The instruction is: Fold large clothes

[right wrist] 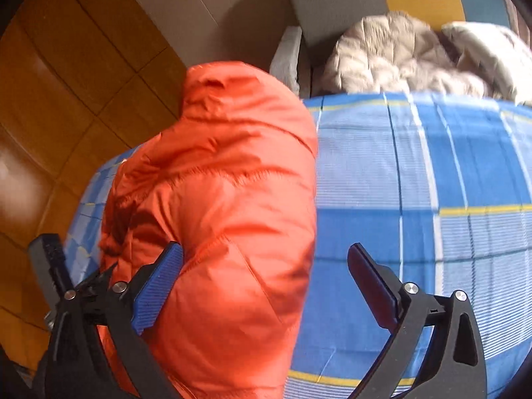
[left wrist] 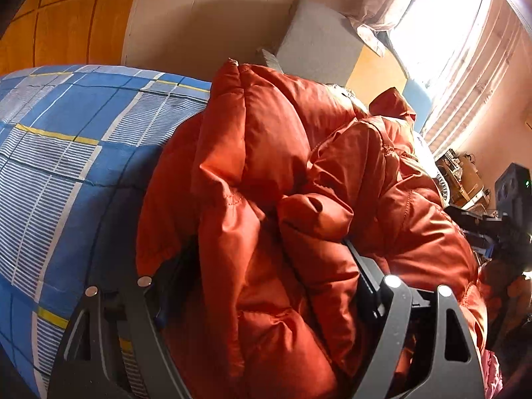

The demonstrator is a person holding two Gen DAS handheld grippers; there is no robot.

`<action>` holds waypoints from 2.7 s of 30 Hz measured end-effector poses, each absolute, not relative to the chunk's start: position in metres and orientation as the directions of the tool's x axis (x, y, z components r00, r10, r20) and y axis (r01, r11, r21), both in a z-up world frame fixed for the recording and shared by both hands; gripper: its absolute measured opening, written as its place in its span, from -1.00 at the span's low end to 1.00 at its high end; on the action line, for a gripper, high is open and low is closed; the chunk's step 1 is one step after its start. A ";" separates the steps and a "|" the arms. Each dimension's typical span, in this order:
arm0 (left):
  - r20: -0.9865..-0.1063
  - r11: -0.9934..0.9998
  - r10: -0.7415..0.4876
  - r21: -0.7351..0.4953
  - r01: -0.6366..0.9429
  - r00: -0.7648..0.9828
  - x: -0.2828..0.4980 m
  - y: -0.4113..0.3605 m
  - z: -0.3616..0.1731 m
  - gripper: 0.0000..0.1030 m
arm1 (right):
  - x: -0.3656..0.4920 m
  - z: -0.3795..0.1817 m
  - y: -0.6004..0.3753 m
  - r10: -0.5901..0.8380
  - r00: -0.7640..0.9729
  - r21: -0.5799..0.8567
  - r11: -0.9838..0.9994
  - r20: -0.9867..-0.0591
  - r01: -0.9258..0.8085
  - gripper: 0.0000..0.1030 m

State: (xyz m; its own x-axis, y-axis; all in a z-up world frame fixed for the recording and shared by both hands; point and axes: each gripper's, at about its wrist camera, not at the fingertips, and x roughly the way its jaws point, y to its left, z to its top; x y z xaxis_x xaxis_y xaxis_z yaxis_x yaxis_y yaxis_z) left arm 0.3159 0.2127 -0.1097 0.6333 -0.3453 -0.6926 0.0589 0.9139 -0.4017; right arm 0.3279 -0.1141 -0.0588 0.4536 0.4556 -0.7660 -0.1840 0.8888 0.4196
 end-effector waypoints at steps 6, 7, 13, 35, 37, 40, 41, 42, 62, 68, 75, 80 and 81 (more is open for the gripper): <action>-0.672 0.890 -0.391 -0.450 0.073 0.629 0.318 0.219 -0.116 0.55 | 0.331 -0.093 -0.126 0.621 0.351 0.615 0.775 -0.701 -0.143 0.93; -0.667 0.887 -0.397 -0.456 0.077 0.630 0.317 0.221 -0.116 0.51 | 0.333 -0.100 -0.127 0.658 0.329 0.657 0.743 -0.678 -0.131 0.93; -0.603 0.841 -0.461 -0.530 0.104 0.651 0.311 0.228 -0.119 0.13 | 0.329 -0.106 -0.118 0.749 0.292 0.737 0.653 -0.595 -0.175 0.50; -0.488 0.786 -0.577 -0.550 0.283 0.655 0.304 0.172 -0.048 -0.47 | 0.261 0.001 -0.152 0.655 0.466 0.531 0.755 -0.595 -0.384 -0.27; -0.487 0.780 -0.596 -0.541 0.315 0.638 0.307 0.151 -0.041 -0.47 | 0.255 0.008 -0.176 0.635 0.493 0.517 0.772 -0.595 -0.370 -0.27; -0.495 0.768 -0.623 -0.532 0.357 0.605 0.313 0.112 -0.036 -0.47 | 0.245 0.014 -0.214 0.597 0.533 0.495 0.800 -0.600 -0.340 -0.27; -0.502 0.765 -0.631 -0.527 0.369 0.591 0.315 0.096 -0.036 -0.47 | 0.244 0.015 -0.226 0.581 0.544 0.483 0.812 -0.606 -0.328 -0.27; -0.514 0.768 -0.632 -0.518 0.377 0.580 0.316 0.080 -0.036 -0.47 | 0.240 0.016 -0.237 0.564 0.554 0.471 0.823 -0.613 -0.316 -0.27; -0.729 0.888 -0.426 -0.222 0.403 0.535 0.325 -0.080 -0.072 -0.40 | 0.225 -0.057 -0.332 0.230 0.558 0.215 0.972 -0.798 -0.094 0.16; -0.726 0.889 -0.427 -0.225 0.400 0.539 0.322 -0.080 -0.064 -0.32 | 0.212 -0.029 -0.315 0.001 0.614 0.017 1.000 -0.790 0.020 0.49; -0.705 0.905 -0.402 -0.209 0.370 0.584 0.313 -0.071 -0.060 -0.16 | 0.159 -0.002 -0.281 -0.094 0.721 0.001 0.991 -0.686 0.131 0.49; -0.695 0.918 -0.380 -0.200 0.343 0.611 0.307 -0.064 -0.068 -0.06 | 0.142 -0.017 -0.264 -0.150 0.747 -0.027 0.984 -0.647 0.175 0.49; -0.697 0.918 -0.380 -0.206 0.337 0.609 0.308 -0.063 -0.071 -0.04 | 0.144 -0.023 -0.265 -0.157 0.750 -0.028 0.983 -0.642 0.182 0.49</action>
